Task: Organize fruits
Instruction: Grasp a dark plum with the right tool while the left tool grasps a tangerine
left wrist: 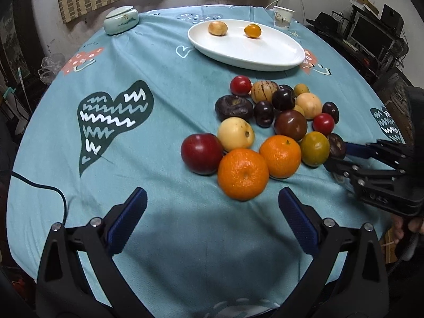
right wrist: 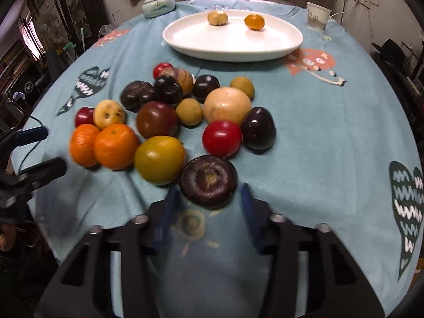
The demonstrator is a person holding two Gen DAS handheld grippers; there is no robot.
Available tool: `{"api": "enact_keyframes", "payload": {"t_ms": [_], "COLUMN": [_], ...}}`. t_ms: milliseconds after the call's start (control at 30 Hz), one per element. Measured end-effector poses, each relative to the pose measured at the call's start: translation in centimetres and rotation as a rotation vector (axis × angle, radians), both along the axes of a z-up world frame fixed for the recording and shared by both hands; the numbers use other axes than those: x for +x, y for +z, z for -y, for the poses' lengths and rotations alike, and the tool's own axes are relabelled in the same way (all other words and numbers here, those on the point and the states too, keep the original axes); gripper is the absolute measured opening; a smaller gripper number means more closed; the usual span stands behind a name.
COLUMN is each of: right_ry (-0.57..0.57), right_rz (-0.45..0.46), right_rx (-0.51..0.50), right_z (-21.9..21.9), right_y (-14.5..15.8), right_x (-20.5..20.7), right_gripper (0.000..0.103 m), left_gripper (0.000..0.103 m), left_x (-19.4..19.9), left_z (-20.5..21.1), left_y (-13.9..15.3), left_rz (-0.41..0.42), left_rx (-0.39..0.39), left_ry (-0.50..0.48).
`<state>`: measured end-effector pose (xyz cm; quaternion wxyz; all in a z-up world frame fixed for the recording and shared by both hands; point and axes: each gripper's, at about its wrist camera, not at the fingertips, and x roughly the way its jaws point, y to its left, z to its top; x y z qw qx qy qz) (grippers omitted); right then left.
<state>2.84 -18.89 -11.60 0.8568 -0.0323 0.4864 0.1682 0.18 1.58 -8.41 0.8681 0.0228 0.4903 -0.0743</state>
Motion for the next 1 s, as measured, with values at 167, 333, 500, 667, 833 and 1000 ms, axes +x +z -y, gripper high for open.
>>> {"api": "enact_keyframes", "payload": {"t_ms": [167, 333, 500, 667, 833, 1000], "right_ry": [-0.009, -0.054, -0.081, -0.094, -0.095, -0.085], "right_rz": [0.013, 0.023, 0.011, 0.013, 0.018, 0.031], "right_rx": [0.002, -0.020, 0.008, 0.019, 0.029, 0.051], "right_z": [0.4, 1.4, 2.4, 3.1, 3.1, 2.8], "right_y": [0.6, 1.4, 1.5, 1.8, 2.1, 2.7], "right_x": [-0.6, -1.6, -2.1, -2.6, -2.9, -3.1], "right_gripper": [0.044, 0.044, 0.045, 0.045, 0.045, 0.045], "left_gripper": [0.101, 0.099, 0.073, 0.065, 0.044, 0.044], "left_x": [-0.1, -0.2, 0.6, 1.7, 1.9, 0.4], "left_z": [0.1, 0.7, 1.7, 2.5, 2.4, 2.1], "left_y": [-0.6, -0.9, -2.5, -3.2, -2.6, -0.3], "left_rz": [-0.024, -0.012, -0.052, -0.025, 0.003, 0.053], "left_rx": [-0.016, -0.033, -0.034, -0.013, -0.047, -0.078], "left_ry": [-0.002, -0.008, -0.017, -0.003, -0.005, -0.028]}}
